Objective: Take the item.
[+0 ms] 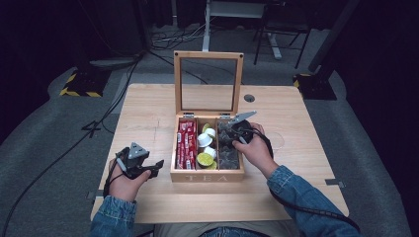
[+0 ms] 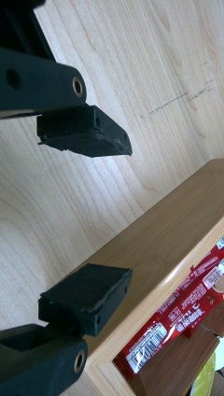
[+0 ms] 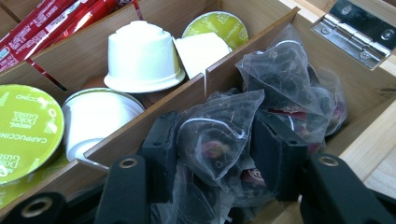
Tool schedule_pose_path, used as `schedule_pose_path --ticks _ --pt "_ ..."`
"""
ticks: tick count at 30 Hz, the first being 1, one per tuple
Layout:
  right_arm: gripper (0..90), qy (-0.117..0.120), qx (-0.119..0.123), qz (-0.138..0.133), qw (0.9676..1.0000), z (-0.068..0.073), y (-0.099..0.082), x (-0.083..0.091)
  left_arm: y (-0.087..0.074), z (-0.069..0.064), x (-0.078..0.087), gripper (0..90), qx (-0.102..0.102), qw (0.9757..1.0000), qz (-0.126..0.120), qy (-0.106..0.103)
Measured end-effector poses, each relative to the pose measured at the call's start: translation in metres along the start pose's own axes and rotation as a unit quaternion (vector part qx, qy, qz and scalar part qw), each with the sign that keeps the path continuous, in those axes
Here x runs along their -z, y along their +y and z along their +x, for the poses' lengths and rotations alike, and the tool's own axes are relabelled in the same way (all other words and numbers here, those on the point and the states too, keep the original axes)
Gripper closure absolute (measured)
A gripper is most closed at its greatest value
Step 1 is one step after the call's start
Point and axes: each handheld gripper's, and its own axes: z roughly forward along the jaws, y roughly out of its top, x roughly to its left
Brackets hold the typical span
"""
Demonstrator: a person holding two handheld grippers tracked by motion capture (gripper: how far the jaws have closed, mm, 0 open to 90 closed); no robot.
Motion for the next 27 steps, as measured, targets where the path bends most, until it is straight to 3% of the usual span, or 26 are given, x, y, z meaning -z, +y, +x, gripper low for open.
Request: schedule_pose_path --ticks 6,10,27 --pt "67.5 -0.009 0.020 0.002 0.9998 0.000 0.000 -0.001 0.002 -0.001 -0.001 35.3 -0.004 1.0000 -0.002 0.000" --pt "73.9 -0.008 0.019 -0.004 0.9998 -0.001 -0.001 0.000 0.002 -0.001 -0.001 35.3 -0.005 1.0000 -0.001 -0.001" --pt "75.3 0.009 0.011 -0.042 0.9990 -0.003 0.002 0.016 0.000 0.002 -0.002 35.3 -0.001 1.0000 0.001 0.003"
